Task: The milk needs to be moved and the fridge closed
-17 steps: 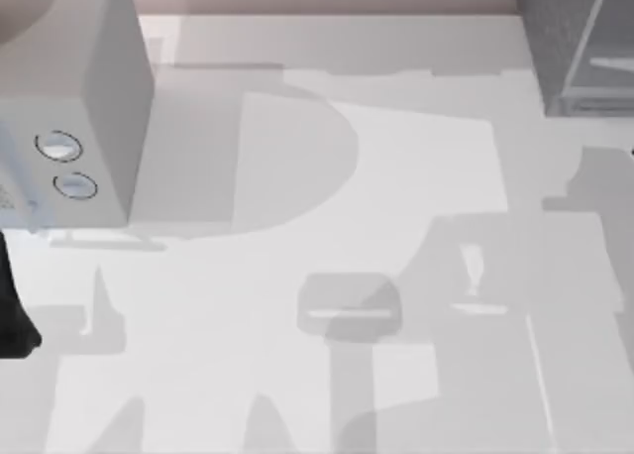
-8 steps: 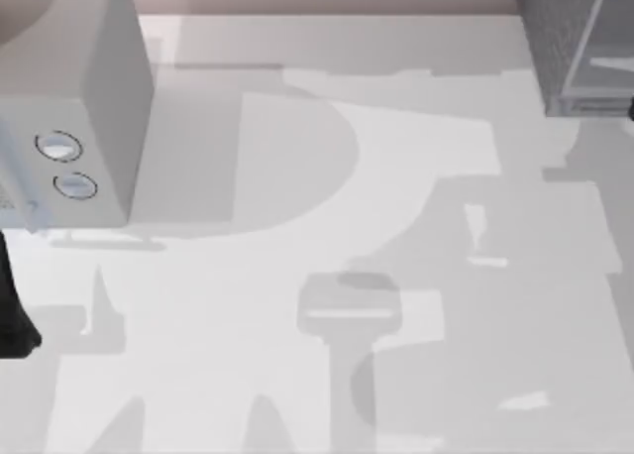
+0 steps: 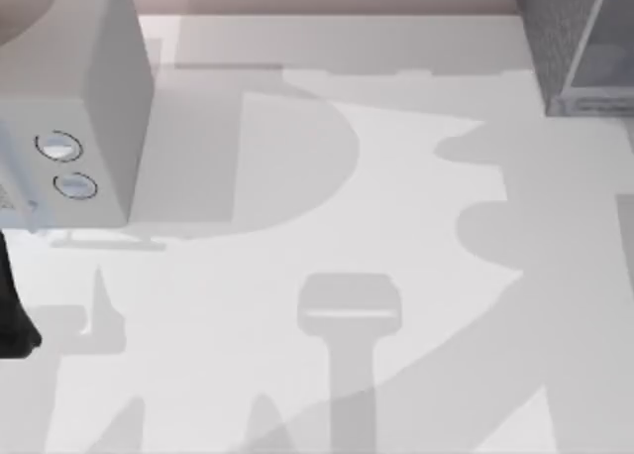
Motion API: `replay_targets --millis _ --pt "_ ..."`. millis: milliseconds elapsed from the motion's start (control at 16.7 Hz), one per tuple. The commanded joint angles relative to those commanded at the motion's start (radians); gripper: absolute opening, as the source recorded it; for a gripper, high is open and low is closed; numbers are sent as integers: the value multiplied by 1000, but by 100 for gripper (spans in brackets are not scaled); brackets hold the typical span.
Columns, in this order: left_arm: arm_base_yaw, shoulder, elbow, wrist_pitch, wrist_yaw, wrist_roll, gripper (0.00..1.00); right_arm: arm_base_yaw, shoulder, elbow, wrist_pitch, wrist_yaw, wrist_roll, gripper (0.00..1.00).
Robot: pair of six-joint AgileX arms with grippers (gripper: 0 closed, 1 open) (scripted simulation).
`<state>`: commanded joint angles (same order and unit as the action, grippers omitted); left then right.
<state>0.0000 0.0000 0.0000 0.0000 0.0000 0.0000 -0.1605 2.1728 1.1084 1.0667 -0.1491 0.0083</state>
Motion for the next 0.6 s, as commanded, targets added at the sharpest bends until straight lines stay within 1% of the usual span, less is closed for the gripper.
replay_targets --millis 120,240,600 --pt "0 0 0 0 0 0 100 -26 83 89 -15 -26 1 0" --pt "0 0 0 0 0 0 100 -41 130 136 -24 -42 1 0" --pt "0 0 0 0 0 0 100 -40 134 140 -24 -43 2 0"
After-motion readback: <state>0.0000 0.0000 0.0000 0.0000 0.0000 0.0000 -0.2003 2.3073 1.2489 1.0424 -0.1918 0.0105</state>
